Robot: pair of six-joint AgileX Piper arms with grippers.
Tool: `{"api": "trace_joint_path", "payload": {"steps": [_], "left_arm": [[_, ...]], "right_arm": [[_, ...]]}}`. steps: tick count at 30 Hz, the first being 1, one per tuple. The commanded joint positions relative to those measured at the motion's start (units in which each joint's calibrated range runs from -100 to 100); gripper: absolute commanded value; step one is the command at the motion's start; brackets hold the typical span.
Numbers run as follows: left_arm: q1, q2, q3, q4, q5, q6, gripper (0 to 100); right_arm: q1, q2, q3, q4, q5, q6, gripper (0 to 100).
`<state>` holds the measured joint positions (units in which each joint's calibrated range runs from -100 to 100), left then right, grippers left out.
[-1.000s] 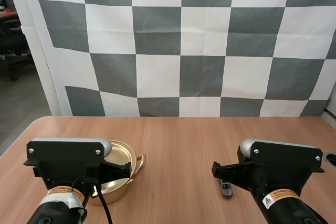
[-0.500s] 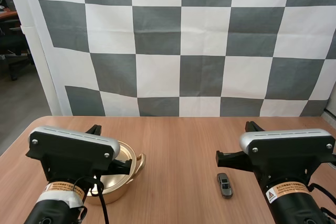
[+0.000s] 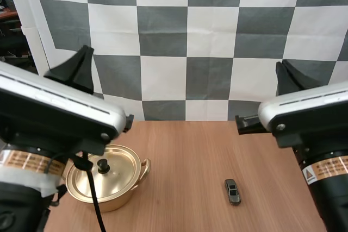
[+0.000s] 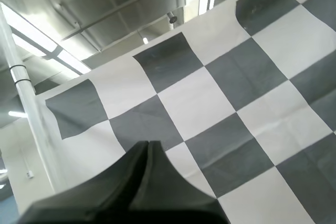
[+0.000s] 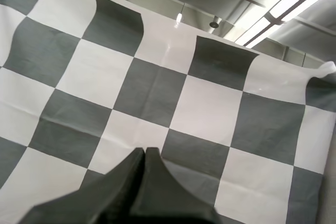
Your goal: Open the pot, put the car inside, and close it
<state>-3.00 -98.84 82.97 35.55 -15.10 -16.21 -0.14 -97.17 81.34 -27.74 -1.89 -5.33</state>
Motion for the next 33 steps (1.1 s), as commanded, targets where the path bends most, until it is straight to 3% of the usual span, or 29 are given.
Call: {"api": "trace_joint_path", "payload": {"steps": [1,7,11,17,23,33], "left_arm": [[0.01,9.06,-16.32,-24.95,79.39,-0.01,0],[0.01,25.66,-27.70,-29.65,115.10,6.90,0],[0.01,36.35,-31.87,-32.86,115.10,11.58,0],[0.01,43.94,-32.06,-33.44,115.10,12.24,0],[0.01,42.93,-31.06,-31.84,115.10,11.81,0],[0.06,37.24,-31.06,-25.88,115.10,9.04,0]], "right_arm": [[-0.06,5.20,-2.30,18.48,39.29,-1.17,0],[-0.06,10.43,-2.30,22.34,46.98,-2.89,0],[-0.06,10.35,-2.30,24.55,47.68,-2.89,0],[-0.06,10.35,-2.30,29.20,50.00,-6.13,0],[-0.06,10.35,-2.30,38.46,50.17,-14.30,0],[-0.06,10.35,-2.30,39.90,50.17,-14.79,0]]}}
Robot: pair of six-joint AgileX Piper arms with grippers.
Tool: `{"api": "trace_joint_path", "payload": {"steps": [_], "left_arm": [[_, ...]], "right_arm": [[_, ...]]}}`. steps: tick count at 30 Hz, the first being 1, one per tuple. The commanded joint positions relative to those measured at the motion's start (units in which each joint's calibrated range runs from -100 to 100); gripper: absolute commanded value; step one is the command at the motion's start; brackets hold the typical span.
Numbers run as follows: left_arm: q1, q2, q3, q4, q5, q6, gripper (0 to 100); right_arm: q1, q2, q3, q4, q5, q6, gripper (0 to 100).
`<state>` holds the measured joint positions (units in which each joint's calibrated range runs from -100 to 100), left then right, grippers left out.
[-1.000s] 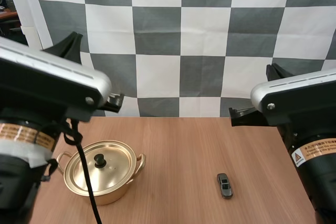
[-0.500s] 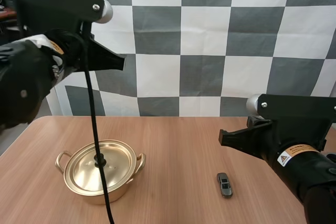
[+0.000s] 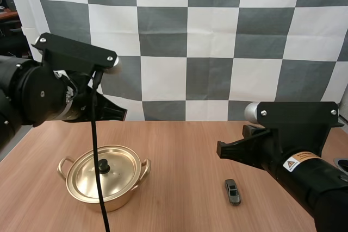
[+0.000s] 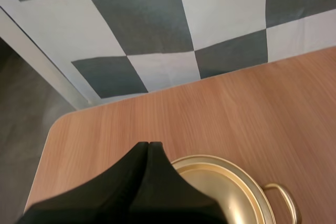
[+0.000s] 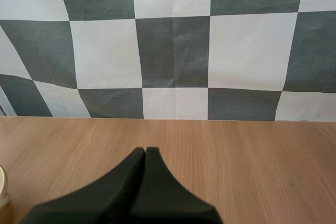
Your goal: Open the pot, put the car inside, and close it
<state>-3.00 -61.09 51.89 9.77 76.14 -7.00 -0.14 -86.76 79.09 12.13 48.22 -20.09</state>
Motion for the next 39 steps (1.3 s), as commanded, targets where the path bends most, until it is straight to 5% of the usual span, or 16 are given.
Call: {"api": "trace_joint_path", "payload": {"steps": [1,27,32,38,39], "left_arm": [[0.06,-0.99,0.09,-0.22,23.86,-0.18,0],[0.93,-1.10,4.10,-3.22,23.86,4.46,6],[0.93,-1.10,4.10,-3.22,23.86,6.70,29],[0.93,-1.10,4.10,-4.05,23.86,11.92,99],[0.93,-1.10,4.10,-4.42,23.86,13.89,100]], "right_arm": [[-0.06,-0.07,-0.06,0.03,0.06,-0.02,0],[-0.06,-0.07,-0.06,0.03,0.06,-0.02,0],[-0.06,-0.07,-0.06,0.03,0.06,-0.02,0],[-0.06,-0.07,-0.06,0.03,0.06,-0.02,0],[-0.06,-0.07,-0.06,0.03,0.06,-0.02,0]]}}
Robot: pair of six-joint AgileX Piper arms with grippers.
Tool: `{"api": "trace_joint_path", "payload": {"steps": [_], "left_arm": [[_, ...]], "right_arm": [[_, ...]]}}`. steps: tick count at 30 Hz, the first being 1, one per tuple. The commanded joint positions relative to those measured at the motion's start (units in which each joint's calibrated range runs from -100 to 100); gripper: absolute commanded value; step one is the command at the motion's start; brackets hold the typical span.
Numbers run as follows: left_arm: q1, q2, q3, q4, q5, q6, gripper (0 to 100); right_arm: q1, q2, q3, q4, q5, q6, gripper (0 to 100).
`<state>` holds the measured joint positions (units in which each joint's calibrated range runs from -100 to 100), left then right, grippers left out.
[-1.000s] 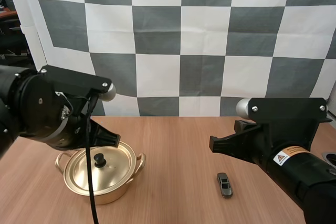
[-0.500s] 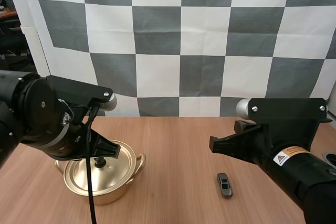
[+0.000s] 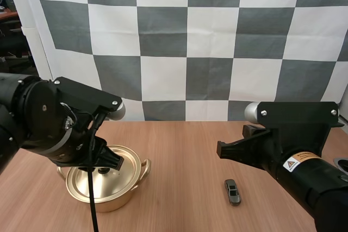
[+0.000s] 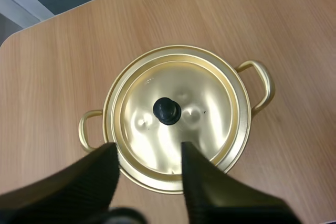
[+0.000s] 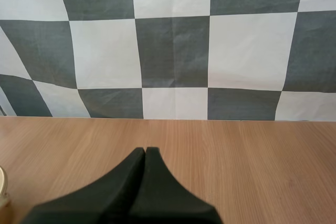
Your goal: Open the pot, put the car inside, and close it
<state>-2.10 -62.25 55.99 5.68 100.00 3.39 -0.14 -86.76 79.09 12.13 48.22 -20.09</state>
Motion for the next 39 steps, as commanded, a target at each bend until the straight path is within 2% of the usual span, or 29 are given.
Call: {"api": "trace_joint_path", "payload": {"steps": [1,5,9,11,26,36,39], "left_arm": [[0.03,0.06,0.00,-0.73,0.00,4.69,100],[0.03,0.06,0.00,-2.54,0.00,5.78,100],[0.03,0.06,0.10,-2.81,-3.98,-2.39,100],[0.03,0.18,0.10,-2.81,-6.98,-3.80,100],[0.03,16.15,5.16,-2.81,-12.07,-3.83,100],[0.03,17.16,5.16,-2.23,-21.70,-4.21,100],[0.03,17.16,5.16,-0.78,-24.12,-6.44,100]], "right_arm": [[-0.06,-0.07,-0.06,0.03,0.06,-0.02,0],[-0.06,-0.07,-0.06,0.16,0.06,-0.02,0],[-0.06,-0.07,-0.06,0.29,0.06,-0.02,0],[-0.06,-0.07,-0.06,0.29,0.06,-0.02,0],[-0.06,-0.18,-0.06,0.28,0.06,-0.02,0],[-0.06,-0.18,-0.06,0.28,0.06,-0.02,0],[-0.06,-0.18,-0.06,0.28,0.06,-0.02,0]]}}
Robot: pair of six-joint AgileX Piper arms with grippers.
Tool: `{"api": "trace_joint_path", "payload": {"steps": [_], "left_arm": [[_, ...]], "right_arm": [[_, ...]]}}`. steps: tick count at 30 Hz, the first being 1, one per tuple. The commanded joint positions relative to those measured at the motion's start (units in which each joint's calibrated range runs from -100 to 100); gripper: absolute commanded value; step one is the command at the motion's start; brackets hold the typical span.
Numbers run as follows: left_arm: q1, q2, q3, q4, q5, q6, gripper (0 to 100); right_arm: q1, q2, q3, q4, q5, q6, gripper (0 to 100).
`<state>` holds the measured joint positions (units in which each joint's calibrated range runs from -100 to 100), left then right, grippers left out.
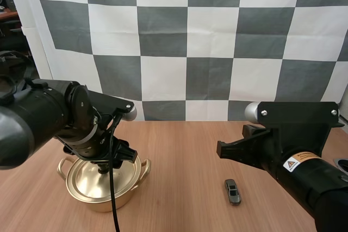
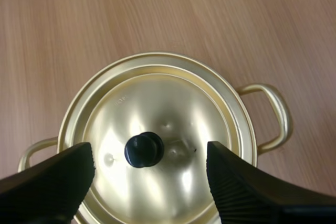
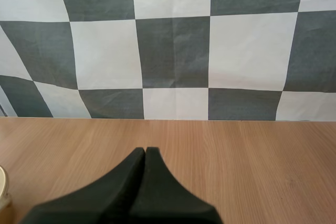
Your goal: Open the pot, put the car inside, and close it
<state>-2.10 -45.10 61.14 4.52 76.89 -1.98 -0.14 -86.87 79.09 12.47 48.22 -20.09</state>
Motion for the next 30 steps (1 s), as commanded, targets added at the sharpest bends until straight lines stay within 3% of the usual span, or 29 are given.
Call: {"api": "trace_joint_path", "payload": {"steps": [1,16,30], "left_arm": [[0.03,0.01,0.02,0.53,-1.67,-1.35,100],[0.03,9.74,0.02,0.88,-2.89,-0.86,100],[0.03,10.38,0.02,2.22,-4.76,-0.86,100]], "right_arm": [[-0.06,-0.07,-0.06,-0.06,0.06,-0.02,0],[-0.06,-0.07,-0.06,-0.06,0.06,-0.02,0],[-0.06,-0.07,-0.06,-0.06,0.06,-0.02,0]]}}
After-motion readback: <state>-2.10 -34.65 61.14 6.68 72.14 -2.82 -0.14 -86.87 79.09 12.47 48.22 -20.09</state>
